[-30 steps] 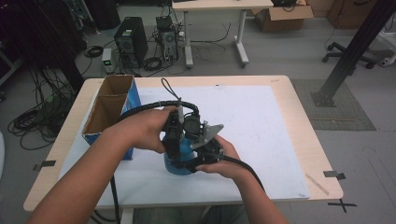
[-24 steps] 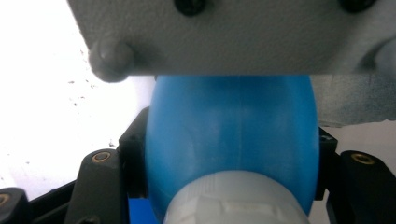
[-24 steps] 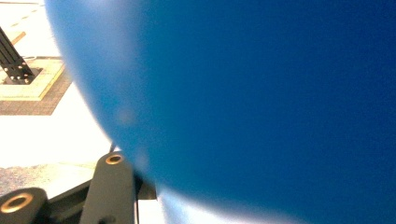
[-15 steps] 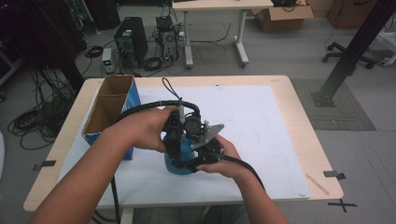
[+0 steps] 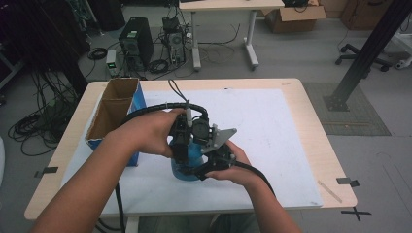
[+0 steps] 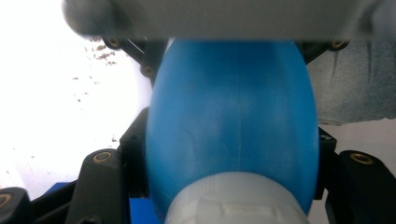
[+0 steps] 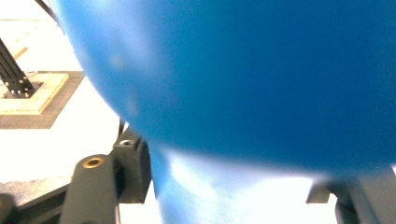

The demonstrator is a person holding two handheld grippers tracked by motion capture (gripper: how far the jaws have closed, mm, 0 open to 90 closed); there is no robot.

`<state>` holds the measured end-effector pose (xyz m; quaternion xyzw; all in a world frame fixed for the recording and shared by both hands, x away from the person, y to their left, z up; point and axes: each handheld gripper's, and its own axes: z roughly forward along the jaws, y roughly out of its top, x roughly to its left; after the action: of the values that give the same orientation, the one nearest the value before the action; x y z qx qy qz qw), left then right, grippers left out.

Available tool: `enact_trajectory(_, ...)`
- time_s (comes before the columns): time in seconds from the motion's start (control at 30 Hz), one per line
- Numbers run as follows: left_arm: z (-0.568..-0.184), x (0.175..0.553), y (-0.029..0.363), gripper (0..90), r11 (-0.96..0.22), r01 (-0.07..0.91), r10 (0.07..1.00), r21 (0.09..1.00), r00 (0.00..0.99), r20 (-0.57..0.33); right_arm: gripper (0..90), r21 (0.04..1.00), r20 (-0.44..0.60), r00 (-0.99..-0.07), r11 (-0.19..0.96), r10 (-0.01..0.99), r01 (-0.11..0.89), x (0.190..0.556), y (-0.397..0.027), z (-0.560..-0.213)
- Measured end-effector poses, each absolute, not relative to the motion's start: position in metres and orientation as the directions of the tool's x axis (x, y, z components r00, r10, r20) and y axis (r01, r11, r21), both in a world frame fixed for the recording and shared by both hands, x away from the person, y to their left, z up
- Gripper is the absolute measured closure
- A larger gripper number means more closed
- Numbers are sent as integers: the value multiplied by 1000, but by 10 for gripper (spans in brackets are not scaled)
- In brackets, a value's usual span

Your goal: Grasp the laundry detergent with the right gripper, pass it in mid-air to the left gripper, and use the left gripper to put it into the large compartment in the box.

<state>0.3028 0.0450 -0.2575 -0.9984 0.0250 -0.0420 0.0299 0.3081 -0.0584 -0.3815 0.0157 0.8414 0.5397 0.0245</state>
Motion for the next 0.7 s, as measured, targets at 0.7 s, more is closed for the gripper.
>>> enact_trajectory(0.7,-248,306,40,388,-998,-26,-31,-62,996,86,73,936,6,-991,349,131,51,309,-81,-383)
